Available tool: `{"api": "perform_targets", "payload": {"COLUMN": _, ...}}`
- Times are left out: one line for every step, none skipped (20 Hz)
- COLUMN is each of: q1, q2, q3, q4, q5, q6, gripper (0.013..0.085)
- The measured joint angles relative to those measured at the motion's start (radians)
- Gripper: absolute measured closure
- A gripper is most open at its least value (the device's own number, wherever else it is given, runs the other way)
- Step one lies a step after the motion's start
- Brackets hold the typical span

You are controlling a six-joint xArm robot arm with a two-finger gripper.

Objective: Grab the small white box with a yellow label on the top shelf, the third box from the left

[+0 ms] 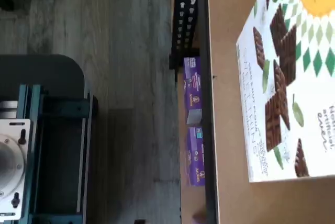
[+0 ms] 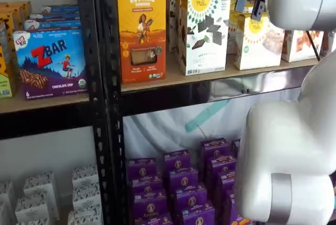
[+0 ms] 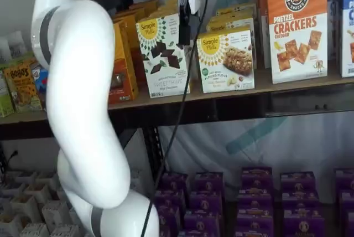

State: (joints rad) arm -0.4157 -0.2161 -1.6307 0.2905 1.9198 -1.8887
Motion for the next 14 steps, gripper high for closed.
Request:
{"api": "perform_targets", "payload": {"q1": -0.007, "q2": 0.007, "q3": -0.009, "q4": 0.014, "q5": 0.008, "q6": -0.001, "gripper": 0.0130}}
{"api": "perform_targets", "payload": {"q1": -0.018, "q2": 0.007, "q3": -0.008, "q4": 0.037, "q5": 0.001, "q6": -0.002, "gripper": 0.0130}}
{"api": "perform_targets", "payload": {"q1": -0.024, "q2": 0.003, "q3": -0.002, "q4": 0.054, "q5": -0.013, "q6": -0.003, "gripper": 0.0130}}
{"api": "perform_targets", "payload": {"q1": -0.027, "q2": -0.004, "q3": 0.009, "q4": 0.066, "q5": -0.036, "q6": -0.003, "gripper": 0.0130}}
{"api": "perform_targets", "payload": {"q1": -0.025, "q2": -0.009, "q3": 0.017, "q4": 0.067, "q5": -0.059, "q6": -0.003, "gripper": 0.0130}}
{"api": "perform_targets", "payload": {"q1": -0.020, "q2": -0.012, "q3": 0.024, "q4": 0.059, "q5": -0.077, "q6": -0.004, "gripper": 0.0130}}
{"api": "perform_targets", "payload": {"q1": -0.014, "q2": -0.013, "q3": 0.030, "q4": 0.046, "q5": -0.095, "q6": -0.005, "gripper": 0.0130}}
{"api": "perform_targets", "payload": {"q1": -0.008, "q2": -0.013, "q3": 0.037, "q4": 0.032, "q5": -0.112, "q6": -0.007, "gripper": 0.0130}}
{"api": "perform_targets", "payload": {"q1": -0.005, "q2": -0.013, "q3": 0.042, "q4": 0.020, "q5": -0.125, "q6": -0.010, "gripper": 0.0130}}
{"api": "perform_targets", "payload": {"q1": -0.003, "q2": -0.012, "q3": 0.049, "q4": 0.010, "q5": -0.137, "q6": -0.014, "gripper": 0.0130}}
{"api": "perform_targets", "payload": {"q1": -0.003, "q2": -0.010, "q3": 0.053, "q4": 0.004, "q5": -0.146, "q6": -0.017, "gripper": 0.0130}}
{"api": "perform_targets", "payload": {"q1": -0.005, "q2": -0.007, "q3": 0.057, "q4": 0.001, "q5": -0.153, "q6": -0.022, "gripper": 0.0130}}
{"api": "perform_targets", "payload": {"q1": -0.007, "q2": -0.005, "q3": 0.060, "q4": -0.002, "q5": -0.159, "q6": -0.026, "gripper": 0.0130}}
{"api": "perform_targets", "payload": {"q1": -0.010, "q2": -0.002, "q3": 0.063, "q4": -0.001, "q5": -0.164, "q6": -0.030, "gripper": 0.0130}}
